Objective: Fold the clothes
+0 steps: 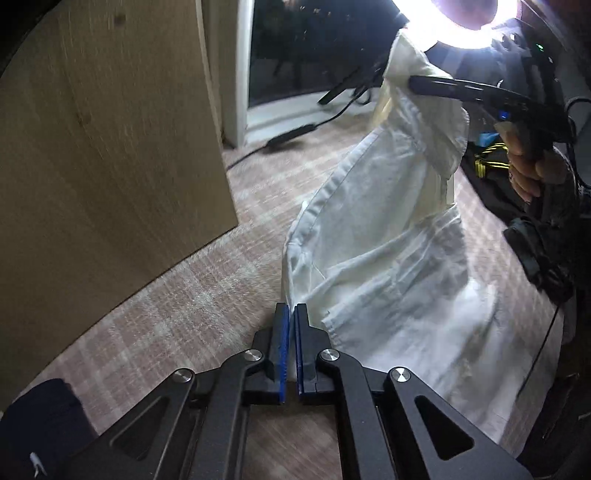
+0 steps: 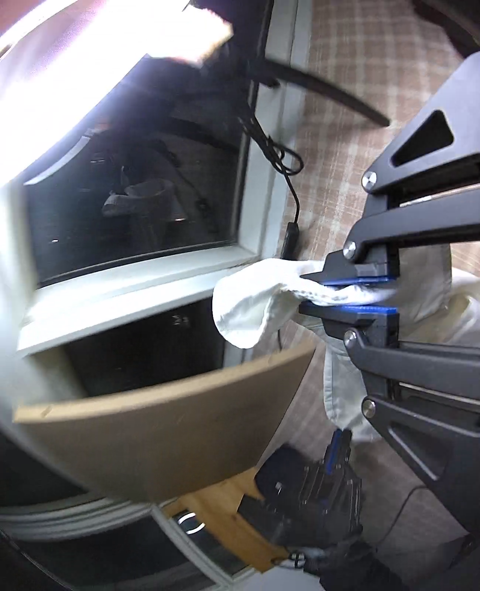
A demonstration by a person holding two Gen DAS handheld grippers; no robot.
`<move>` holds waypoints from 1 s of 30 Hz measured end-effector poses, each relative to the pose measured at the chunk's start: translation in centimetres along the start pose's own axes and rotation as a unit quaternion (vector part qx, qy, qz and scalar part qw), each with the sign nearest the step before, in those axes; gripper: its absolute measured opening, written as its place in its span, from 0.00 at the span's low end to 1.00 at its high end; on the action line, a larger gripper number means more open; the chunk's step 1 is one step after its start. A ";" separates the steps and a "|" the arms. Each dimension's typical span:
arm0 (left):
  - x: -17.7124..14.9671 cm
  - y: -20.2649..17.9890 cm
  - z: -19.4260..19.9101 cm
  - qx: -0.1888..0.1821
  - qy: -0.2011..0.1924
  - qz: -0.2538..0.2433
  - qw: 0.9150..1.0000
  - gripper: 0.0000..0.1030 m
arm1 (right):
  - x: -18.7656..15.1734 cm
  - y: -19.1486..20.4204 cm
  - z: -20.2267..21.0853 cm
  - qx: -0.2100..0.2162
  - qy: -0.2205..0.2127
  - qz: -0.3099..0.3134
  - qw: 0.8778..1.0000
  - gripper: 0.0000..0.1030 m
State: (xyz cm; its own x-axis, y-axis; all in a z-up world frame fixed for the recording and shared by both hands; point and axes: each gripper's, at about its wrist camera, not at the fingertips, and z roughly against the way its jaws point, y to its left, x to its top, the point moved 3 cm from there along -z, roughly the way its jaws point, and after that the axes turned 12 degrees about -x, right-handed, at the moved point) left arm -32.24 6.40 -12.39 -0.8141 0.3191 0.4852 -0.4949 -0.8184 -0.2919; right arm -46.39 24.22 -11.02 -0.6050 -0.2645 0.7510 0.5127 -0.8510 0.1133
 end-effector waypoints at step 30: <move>-5.6 -11.4 12.6 0.002 -0.051 -0.076 0.996 0.06 | -22.7 12.3 26.0 -0.053 -0.009 0.077 0.996 0.07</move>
State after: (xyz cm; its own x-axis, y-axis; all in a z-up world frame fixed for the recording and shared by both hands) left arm -18.23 7.90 -1.38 -0.6945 0.3904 0.6044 -0.6093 -0.7659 -0.2053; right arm -10.51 31.59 -9.77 -0.5122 -0.3876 0.7664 0.5302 -0.8447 -0.0729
